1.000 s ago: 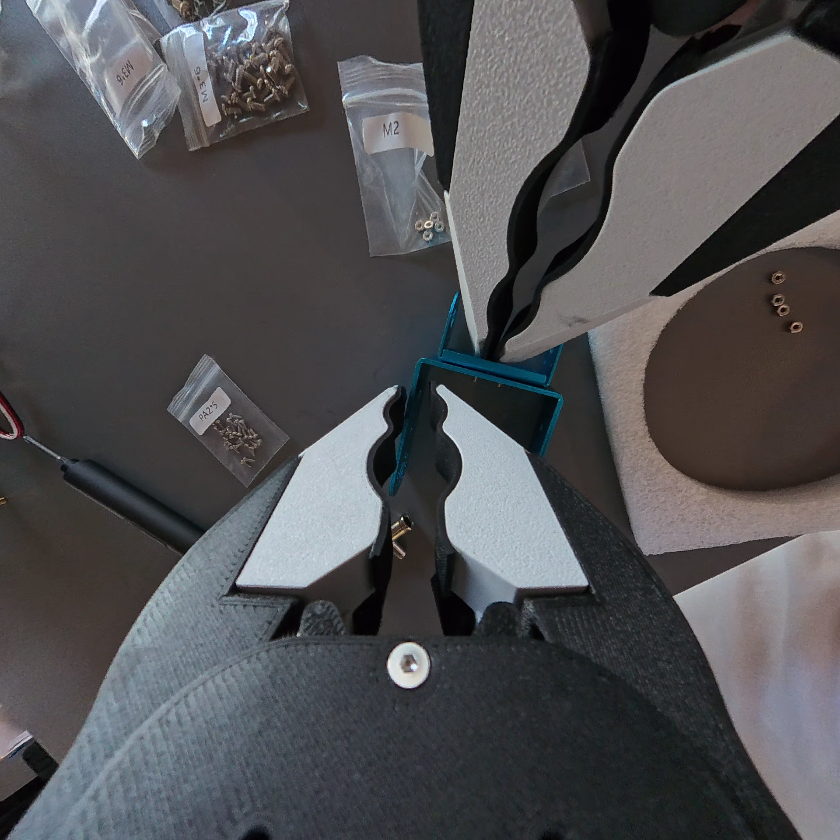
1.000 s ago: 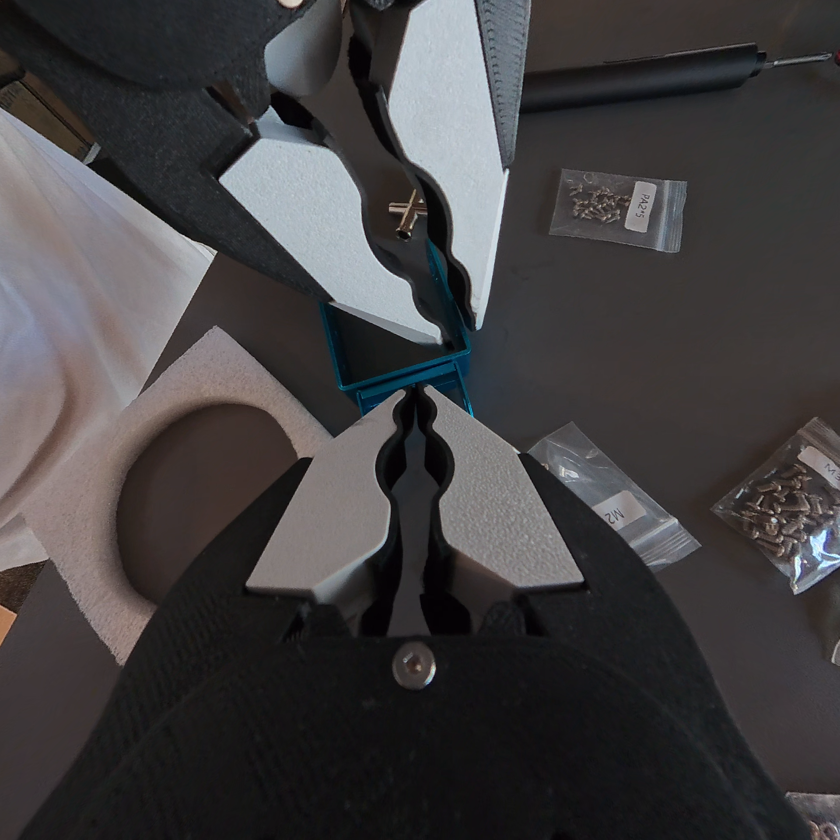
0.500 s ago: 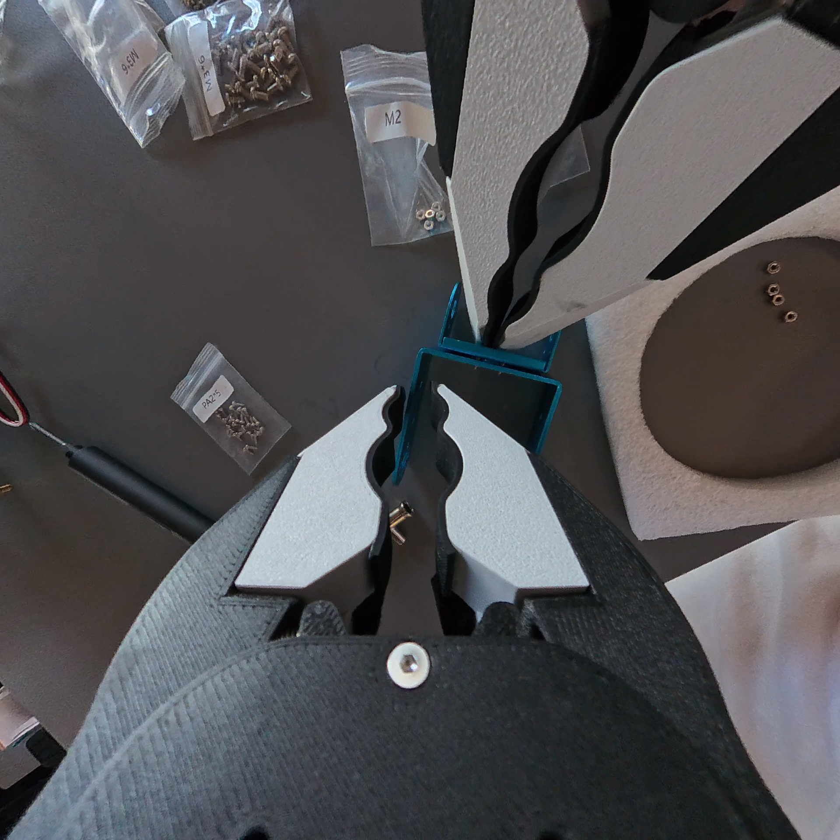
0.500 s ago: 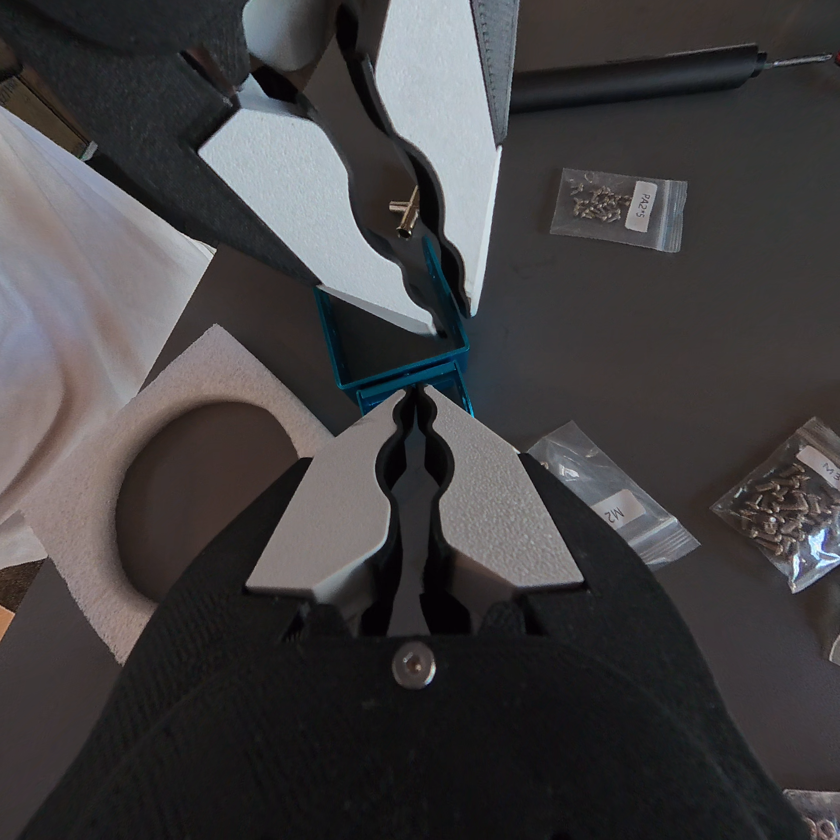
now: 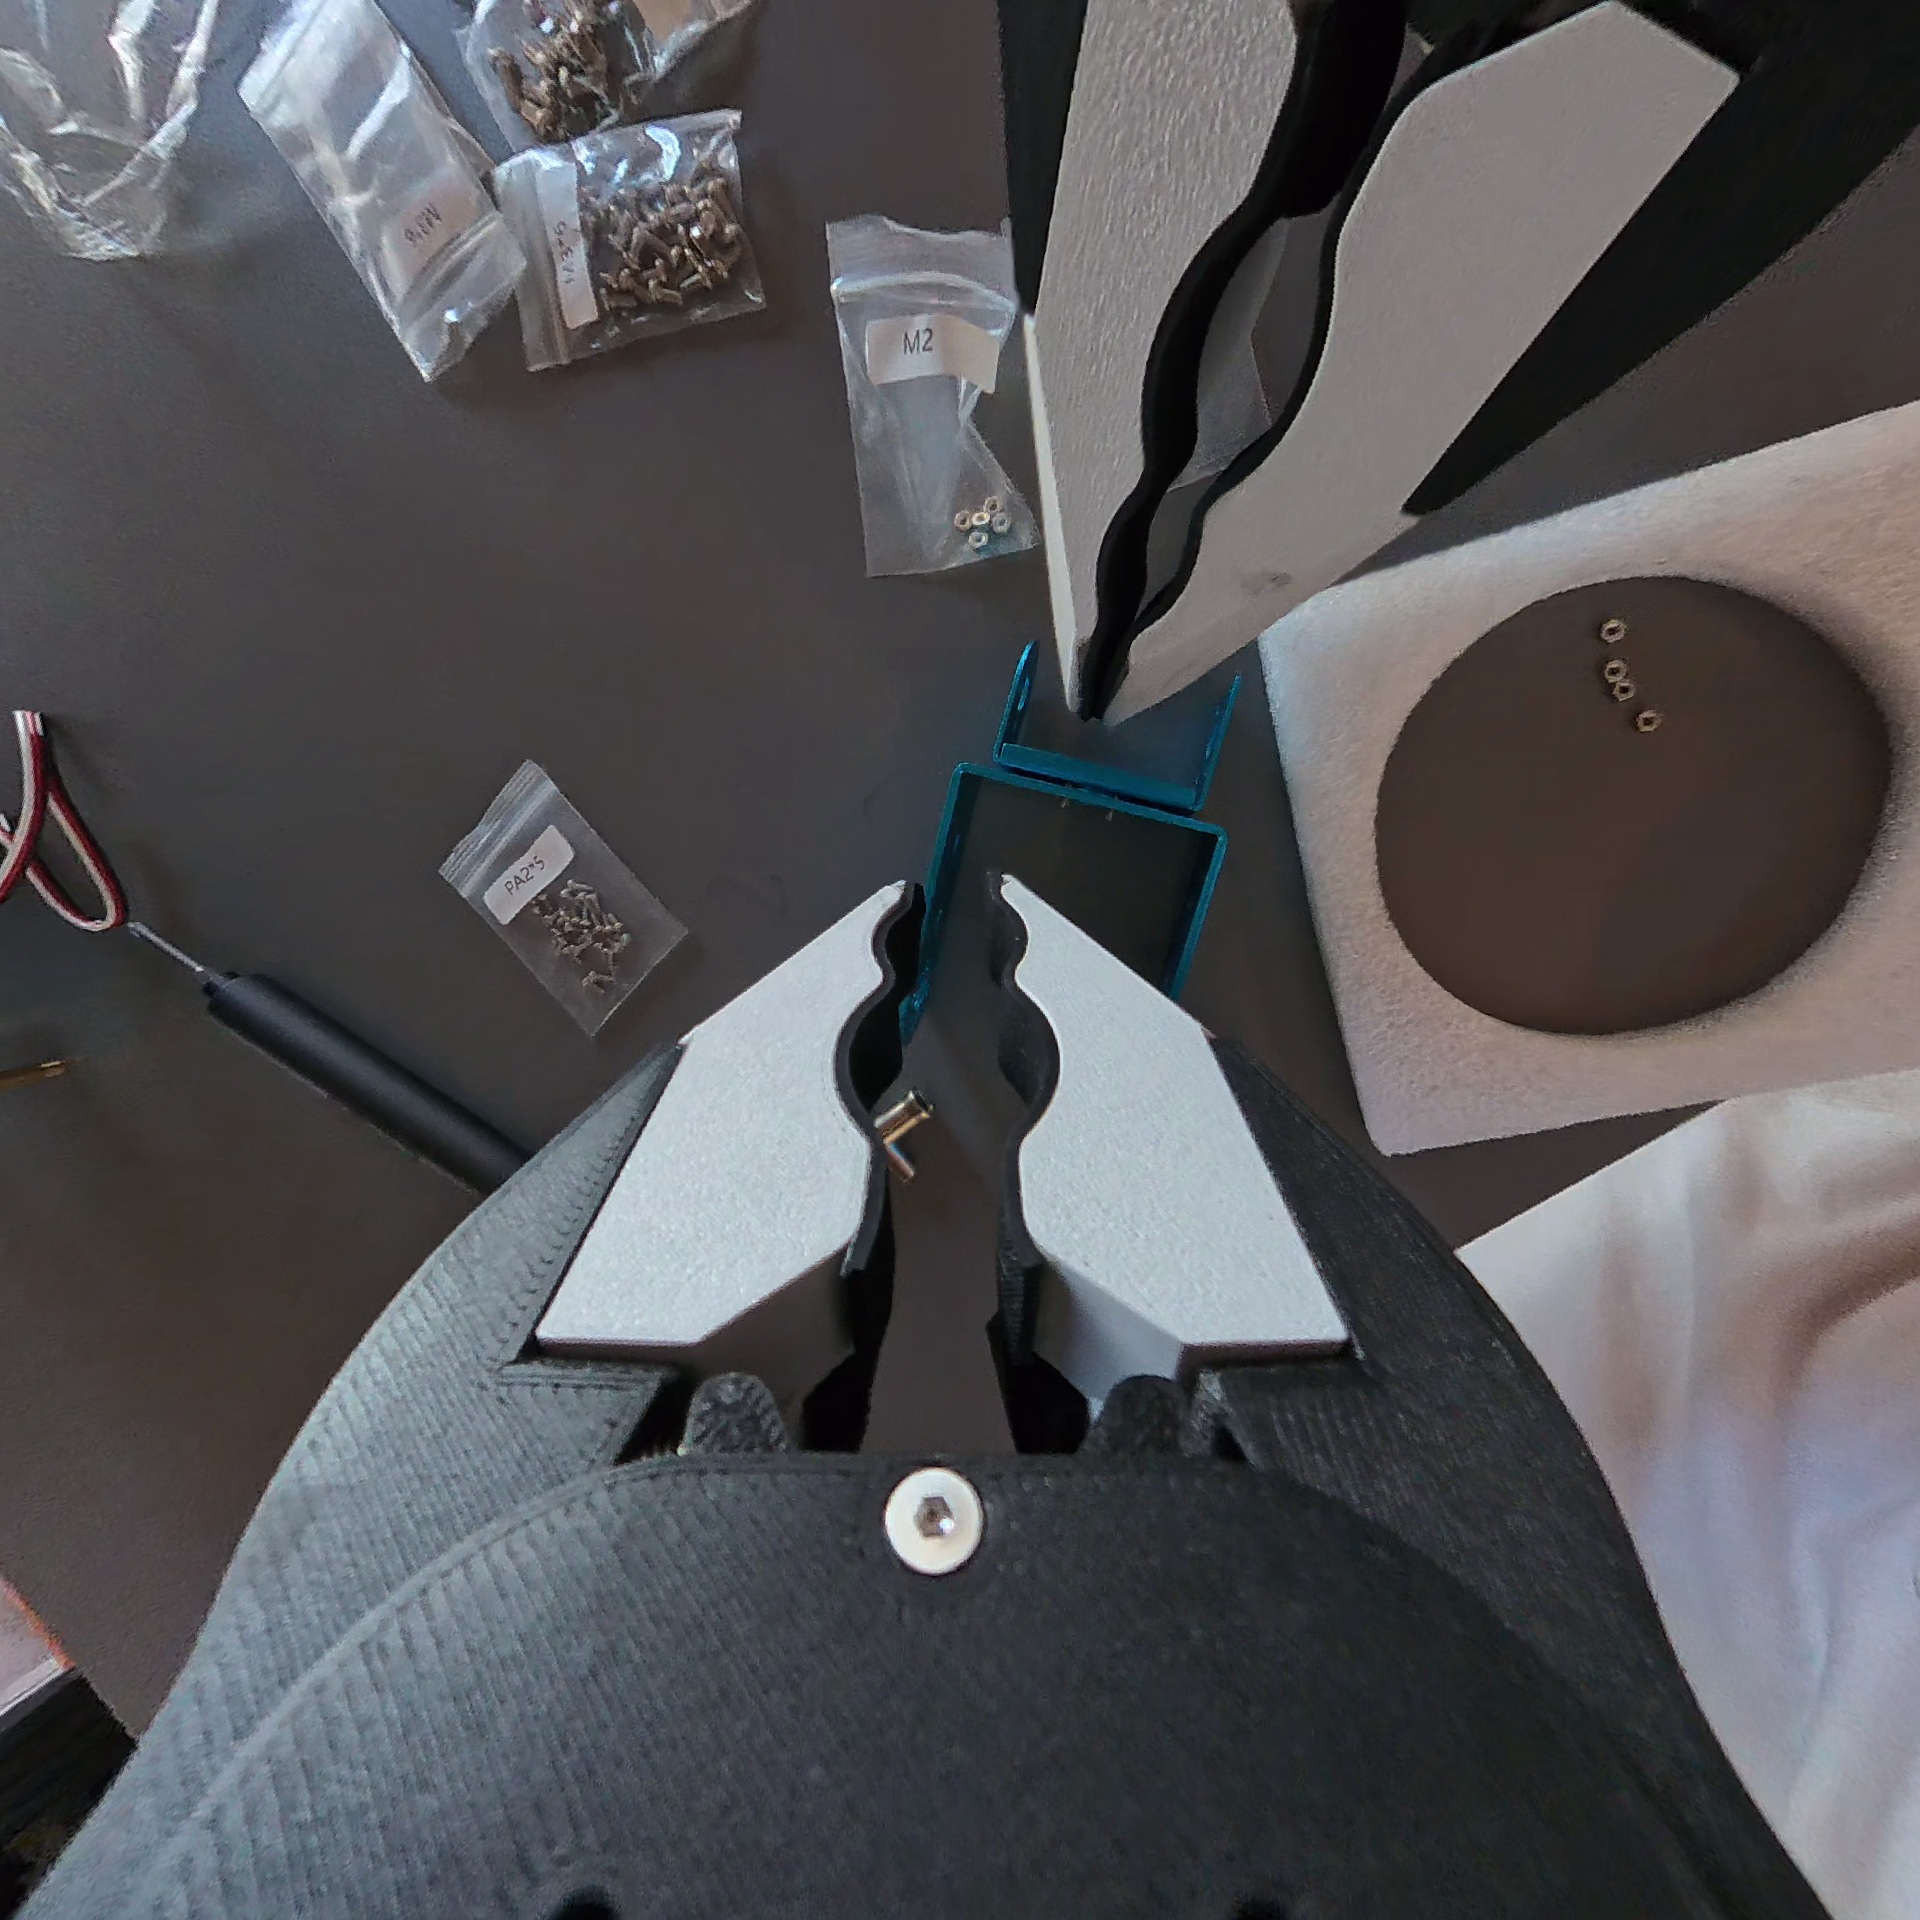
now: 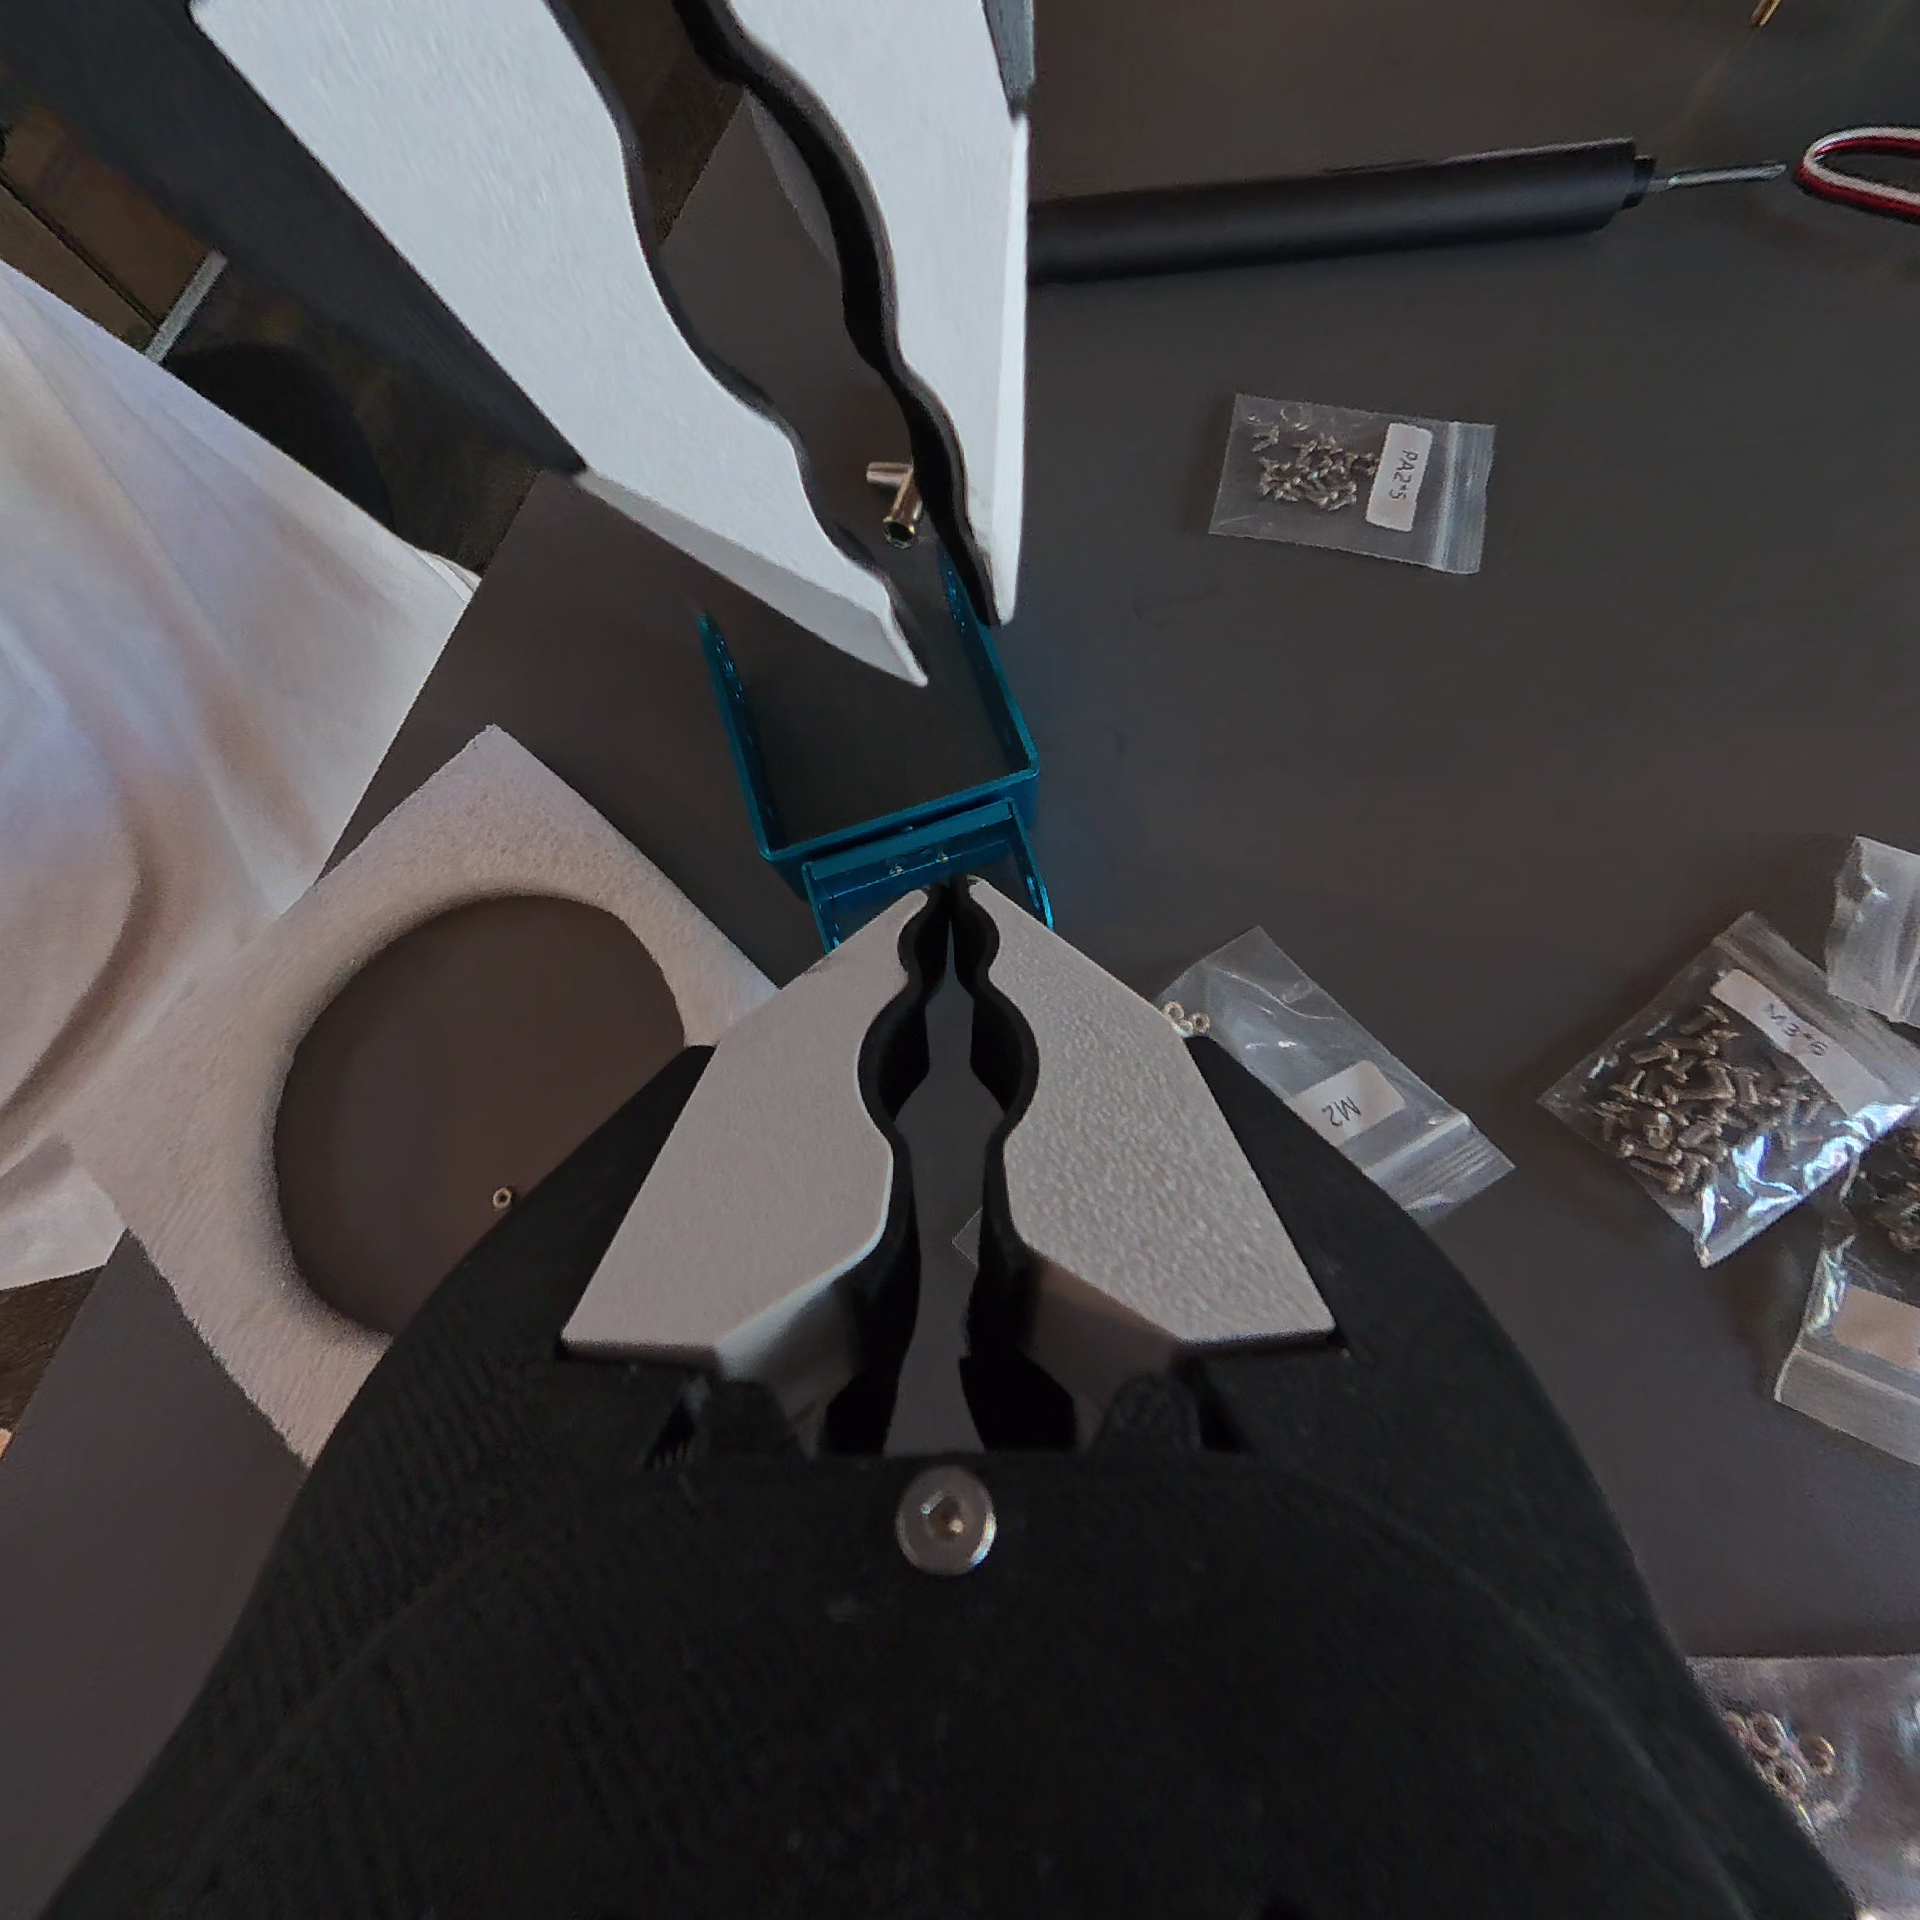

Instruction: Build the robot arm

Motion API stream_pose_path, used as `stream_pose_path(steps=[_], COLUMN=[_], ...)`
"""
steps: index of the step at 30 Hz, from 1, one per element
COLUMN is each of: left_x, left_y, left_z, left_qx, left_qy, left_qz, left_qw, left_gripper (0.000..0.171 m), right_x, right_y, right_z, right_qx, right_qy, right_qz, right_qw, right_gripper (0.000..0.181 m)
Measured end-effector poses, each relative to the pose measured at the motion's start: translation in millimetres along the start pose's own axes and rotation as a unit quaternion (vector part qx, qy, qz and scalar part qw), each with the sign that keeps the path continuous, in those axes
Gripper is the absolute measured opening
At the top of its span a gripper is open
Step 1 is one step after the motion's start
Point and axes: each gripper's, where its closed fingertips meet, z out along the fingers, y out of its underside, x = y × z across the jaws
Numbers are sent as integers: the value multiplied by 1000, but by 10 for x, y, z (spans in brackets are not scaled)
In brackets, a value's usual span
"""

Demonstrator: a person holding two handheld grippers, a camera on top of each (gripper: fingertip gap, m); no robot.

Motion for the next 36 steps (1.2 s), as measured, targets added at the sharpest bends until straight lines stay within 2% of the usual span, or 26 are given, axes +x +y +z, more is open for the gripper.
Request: stream_pose_path(steps=[7,10,12,15,17,20,24,26,29,32,36], left_x=[-256,-478,-653,-900,-1030,-1165,-1280,-1319,-1279,-1156,-921], left_y=[91,254,409,588,664,821,953,937,869,772,737], left_z=[-337,-513,-613,-726,-779,-823,-960,-1056,-1166,-1244,-1234], left_qx=[95,145,170,222,260,273,264,278,303,323,302], left_qy=[-9,-4,6,37,65,119,178,186,198,216,240], left_qz=[-42,-59,-62,-44,-23,11,49,59,60,52,76], left_qw=[995,988,983,973,963,955,947,940,930,920,919], left_gripper=[10,11,15,21,21,21,24,24,24,23,22], right_x=[5,-13,-80,-263,-466,-792,-1143,-1178,-1083,-942,-939], right_y=[-50,-131,-183,-120,-74,128,308,340,348,429,521], right_z=[-306,-658,-858,-1006,-1001,-913,-641,-504,-359,-395,-351], right_qx=[1,-1,10,-5,-8,-34,-51,-47,-33,-39,-77], right_qy=[29,91,141,241,309,409,475,493,499,514,469], right_qz=[-10,3,40,123,173,276,375,401,417,421,441], right_qw=[1000,996,989,963,935,869,795,771,759,746,761], right_gripper=[1,6,8,11,12,12,12,12,12,11,12])
